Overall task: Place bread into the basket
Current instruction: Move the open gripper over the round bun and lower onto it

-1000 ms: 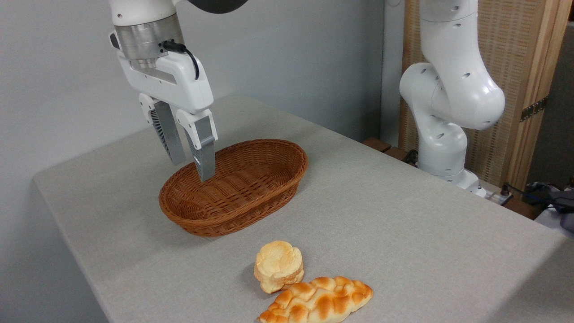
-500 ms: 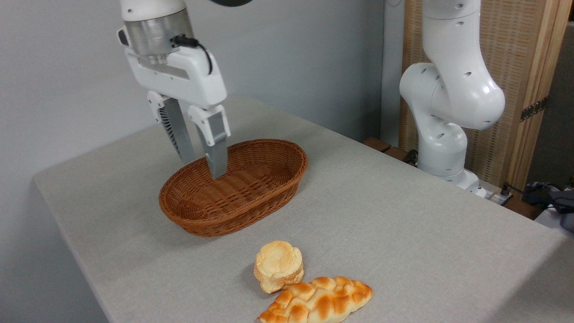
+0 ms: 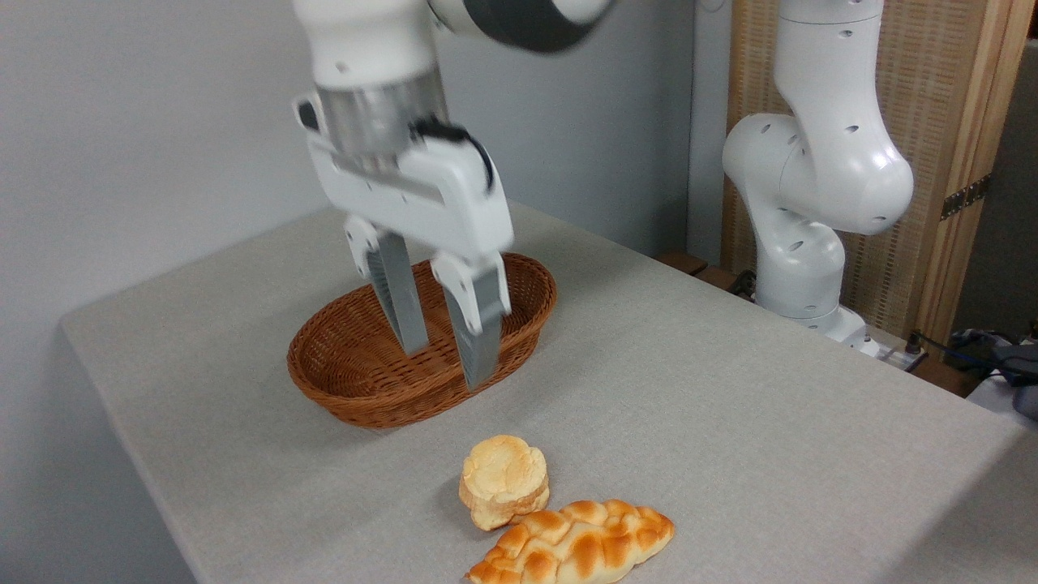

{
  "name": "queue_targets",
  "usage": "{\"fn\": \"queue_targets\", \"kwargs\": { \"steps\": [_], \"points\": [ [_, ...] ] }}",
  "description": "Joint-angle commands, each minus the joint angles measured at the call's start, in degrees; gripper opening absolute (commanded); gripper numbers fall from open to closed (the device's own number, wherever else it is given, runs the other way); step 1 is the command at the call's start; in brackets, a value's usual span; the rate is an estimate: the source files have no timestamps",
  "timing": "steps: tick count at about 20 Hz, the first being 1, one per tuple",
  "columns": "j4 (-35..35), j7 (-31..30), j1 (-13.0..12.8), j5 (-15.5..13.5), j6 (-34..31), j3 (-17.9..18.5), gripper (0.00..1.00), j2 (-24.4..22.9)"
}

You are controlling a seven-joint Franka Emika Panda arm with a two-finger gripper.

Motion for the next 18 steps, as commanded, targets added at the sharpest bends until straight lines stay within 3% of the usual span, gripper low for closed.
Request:
{"fn": "queue_targets", "kwargs": {
  "steps": [1,6,9,13,18],
  "points": [
    [-8.46,5.79,-0.58,-0.23,7.09,2.39,1.00,-2.22],
    [-14.01,12.56,-0.57,-0.23,11.93,4.50,1.00,-2.13],
    [-15.86,12.57,-0.66,-0.32,15.10,4.50,1.00,-1.52],
    [-15.86,12.57,-0.93,-1.99,15.37,4.50,1.00,-1.25],
    [-15.86,12.66,-1.19,-2.08,15.72,4.50,1.00,0.50]
  ]
}}
